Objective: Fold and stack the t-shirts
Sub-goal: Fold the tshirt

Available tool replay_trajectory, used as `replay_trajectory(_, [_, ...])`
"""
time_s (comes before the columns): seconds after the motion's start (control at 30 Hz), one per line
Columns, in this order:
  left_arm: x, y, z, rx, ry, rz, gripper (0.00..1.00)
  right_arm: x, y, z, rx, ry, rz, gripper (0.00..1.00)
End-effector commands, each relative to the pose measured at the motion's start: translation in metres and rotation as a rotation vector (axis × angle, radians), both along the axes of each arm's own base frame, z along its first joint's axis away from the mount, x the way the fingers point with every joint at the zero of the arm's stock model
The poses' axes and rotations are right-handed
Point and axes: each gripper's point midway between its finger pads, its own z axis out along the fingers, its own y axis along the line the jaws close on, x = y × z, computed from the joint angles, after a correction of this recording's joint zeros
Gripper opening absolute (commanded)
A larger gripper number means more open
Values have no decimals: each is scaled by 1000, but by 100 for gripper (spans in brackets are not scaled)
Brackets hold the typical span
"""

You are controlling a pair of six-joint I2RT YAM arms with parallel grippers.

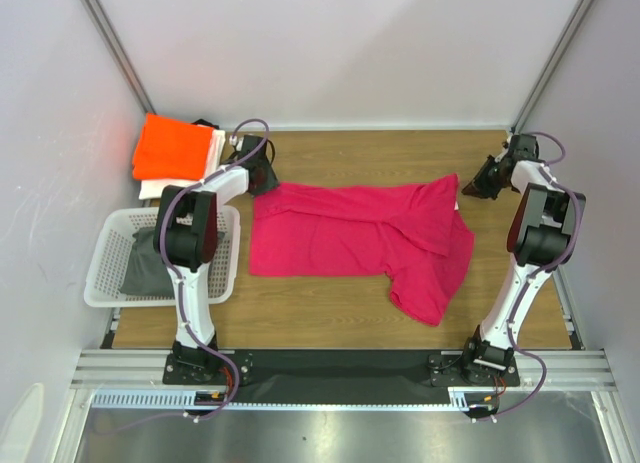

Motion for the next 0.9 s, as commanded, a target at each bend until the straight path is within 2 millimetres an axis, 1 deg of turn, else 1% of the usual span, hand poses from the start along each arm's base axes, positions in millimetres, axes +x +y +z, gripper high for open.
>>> replay_trajectory(0.0, [8, -1, 5, -12, -43, 2, 47, 18, 12, 44, 3, -168, 103, 26])
replay_trajectory(0.03, [8, 0, 5, -10, -44, 1, 47, 20, 17, 46, 5, -191, 137, 36])
replay_trajectory(0.07, [8, -1, 5, -11, -43, -4, 47, 24, 19, 49, 5, -213, 153, 49])
replay_trajectory(0.13, [8, -1, 5, -10, -46, -14, 49, 29, 26, 51, 5, -240, 188, 54])
replay_trajectory(0.17, [8, -2, 5, -12, -45, -18, 50, 31, 27, 46, 9, -240, 201, 55])
replay_trajectory(0.2, [8, -3, 3, -13, -43, -23, 50, 36, 26, 48, 5, -248, 202, 55])
replay_trajectory(0.3, [7, -3, 3, -15, -39, -23, 50, 44, 26, 43, 11, -244, 202, 55])
replay_trajectory(0.43, [6, -2, 2, -10, -37, -26, 50, 51, 28, 38, 0, -241, 212, 54])
replay_trajectory(0.47, [5, -1, 1, -7, -34, -24, 50, 52, 30, 33, -9, -232, 222, 54])
replay_trajectory(0.5, [5, -1, -1, -6, -28, -24, 50, 53, 31, 34, -23, -232, 227, 54])
replay_trajectory(0.53, [4, -1, -1, -6, -26, -24, 50, 50, 32, 26, -24, -204, 230, 54])
replay_trajectory(0.63, [3, -1, -3, -7, -20, -24, 50, 50, 35, 20, -55, -184, 243, 54])
replay_trajectory(0.77, [3, -1, -6, -9, -14, -19, 51, 45, 31, 14, -90, -157, 237, 54])
replay_trajectory(0.87, [3, -2, -7, -12, -12, -20, 52, 44, 31, 9, -91, -145, 238, 49])
